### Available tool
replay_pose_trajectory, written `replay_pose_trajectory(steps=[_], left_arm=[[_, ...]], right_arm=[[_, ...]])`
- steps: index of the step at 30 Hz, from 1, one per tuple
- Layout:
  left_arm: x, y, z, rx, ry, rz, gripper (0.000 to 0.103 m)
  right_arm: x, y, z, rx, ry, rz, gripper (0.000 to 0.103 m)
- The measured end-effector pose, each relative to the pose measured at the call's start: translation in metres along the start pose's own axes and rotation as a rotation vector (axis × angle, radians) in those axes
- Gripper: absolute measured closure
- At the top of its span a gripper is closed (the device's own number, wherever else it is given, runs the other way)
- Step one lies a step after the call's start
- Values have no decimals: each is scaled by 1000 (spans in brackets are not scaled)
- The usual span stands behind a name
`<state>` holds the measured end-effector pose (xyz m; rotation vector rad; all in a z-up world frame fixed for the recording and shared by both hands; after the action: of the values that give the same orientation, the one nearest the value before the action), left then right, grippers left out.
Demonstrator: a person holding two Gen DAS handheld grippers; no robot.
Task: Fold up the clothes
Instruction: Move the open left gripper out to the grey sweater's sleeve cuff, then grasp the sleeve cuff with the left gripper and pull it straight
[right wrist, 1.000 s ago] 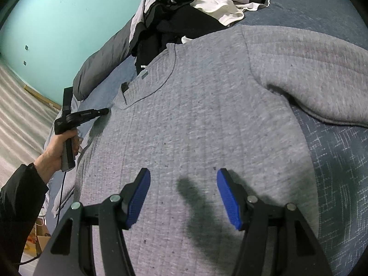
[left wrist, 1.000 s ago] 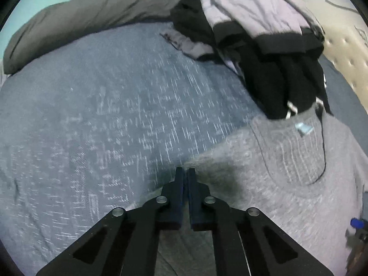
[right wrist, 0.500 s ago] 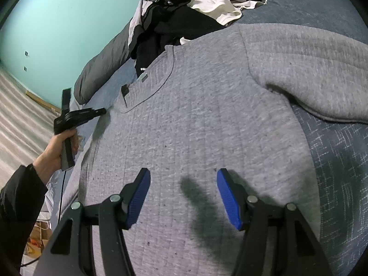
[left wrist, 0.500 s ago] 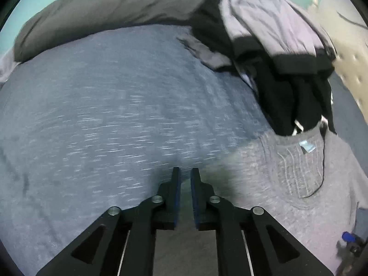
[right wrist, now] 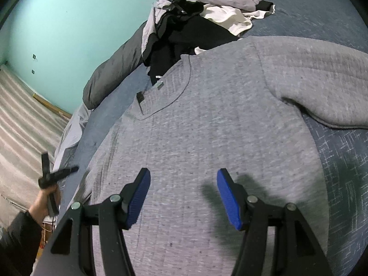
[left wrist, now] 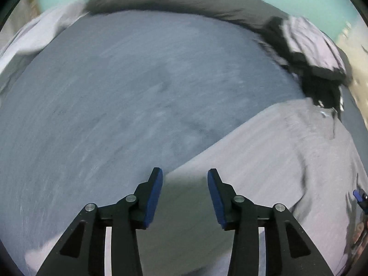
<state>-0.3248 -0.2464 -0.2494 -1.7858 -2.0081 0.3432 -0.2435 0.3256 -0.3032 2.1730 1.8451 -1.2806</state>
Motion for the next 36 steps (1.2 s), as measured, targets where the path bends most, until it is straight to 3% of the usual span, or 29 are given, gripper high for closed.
replay_pose_trajectory(steps=[3, 7, 14, 20, 28, 36], left_arm=[[-42, 25, -16, 15, -16, -85, 57], [-92, 56, -34, 24, -54, -167, 42], [-148, 91, -47, 31, -108, -273, 39], [-184, 109, -67, 63, -165, -354, 27], [-210, 134, -72, 68, -183, -430, 27], [-220, 152, -94, 109, -259, -463, 25]], right_arm=[[-5, 4, 3, -11, -1, -16, 42], [-10, 9, 8, -29, 2, -31, 42], [-22, 15, 13, -51, -8, -69, 42], [-23, 19, 15, -64, -8, -65, 42], [-26, 20, 17, -68, -14, -69, 42], [-25, 21, 15, -60, -18, -58, 42]])
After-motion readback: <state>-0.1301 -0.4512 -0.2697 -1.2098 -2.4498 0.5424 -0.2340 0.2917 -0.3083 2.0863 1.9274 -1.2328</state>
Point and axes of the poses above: each gripper's, at about its wrist camera, not at the fingertips, and z roughly the way its jaws point, x to its right, y to its underside, the point moved 2 cm from there along z, roughly the way its jaws point, and after that the axes turned 3 degrees about y, right-handed, at the moved point
